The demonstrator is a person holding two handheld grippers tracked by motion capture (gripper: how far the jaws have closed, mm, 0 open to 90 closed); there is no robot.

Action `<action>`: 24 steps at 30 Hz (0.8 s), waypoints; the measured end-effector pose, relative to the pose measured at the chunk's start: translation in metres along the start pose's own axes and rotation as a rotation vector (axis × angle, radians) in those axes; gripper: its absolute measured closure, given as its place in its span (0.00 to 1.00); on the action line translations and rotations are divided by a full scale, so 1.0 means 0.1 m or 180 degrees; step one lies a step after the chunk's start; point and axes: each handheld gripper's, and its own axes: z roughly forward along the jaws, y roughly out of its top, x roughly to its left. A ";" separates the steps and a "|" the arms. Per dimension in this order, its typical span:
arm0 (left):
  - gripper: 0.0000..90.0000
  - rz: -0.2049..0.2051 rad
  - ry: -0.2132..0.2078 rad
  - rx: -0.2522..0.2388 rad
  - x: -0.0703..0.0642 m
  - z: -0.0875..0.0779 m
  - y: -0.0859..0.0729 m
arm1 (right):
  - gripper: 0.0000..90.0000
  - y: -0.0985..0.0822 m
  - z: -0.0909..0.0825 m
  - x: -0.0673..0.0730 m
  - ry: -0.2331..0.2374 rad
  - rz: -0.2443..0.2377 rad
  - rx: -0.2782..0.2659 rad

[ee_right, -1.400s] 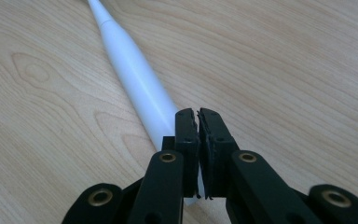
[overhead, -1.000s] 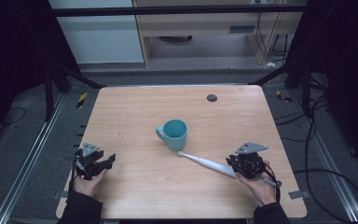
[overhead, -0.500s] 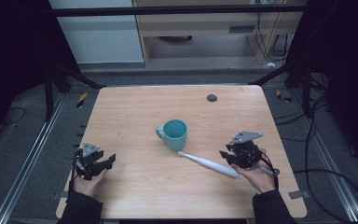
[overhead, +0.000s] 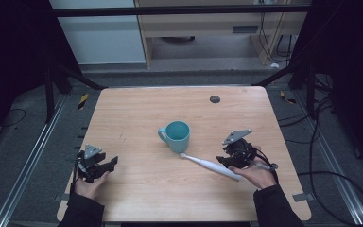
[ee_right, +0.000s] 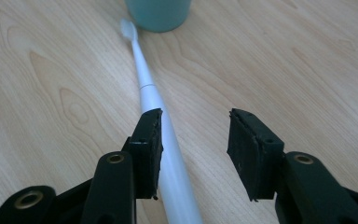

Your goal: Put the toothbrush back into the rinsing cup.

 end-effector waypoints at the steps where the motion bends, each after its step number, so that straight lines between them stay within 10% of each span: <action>1: 0.49 0.0001 -0.0001 0.0001 0.00 0.00 0.00 | 0.61 0.01 0.01 0.00 0.0012 -0.0044 0.0035; 24: 0.49 0.0010 -0.0010 0.0037 0.00 0.01 0.00 | 0.64 0.09 0.39 0.02 0.0358 -0.0357 0.0865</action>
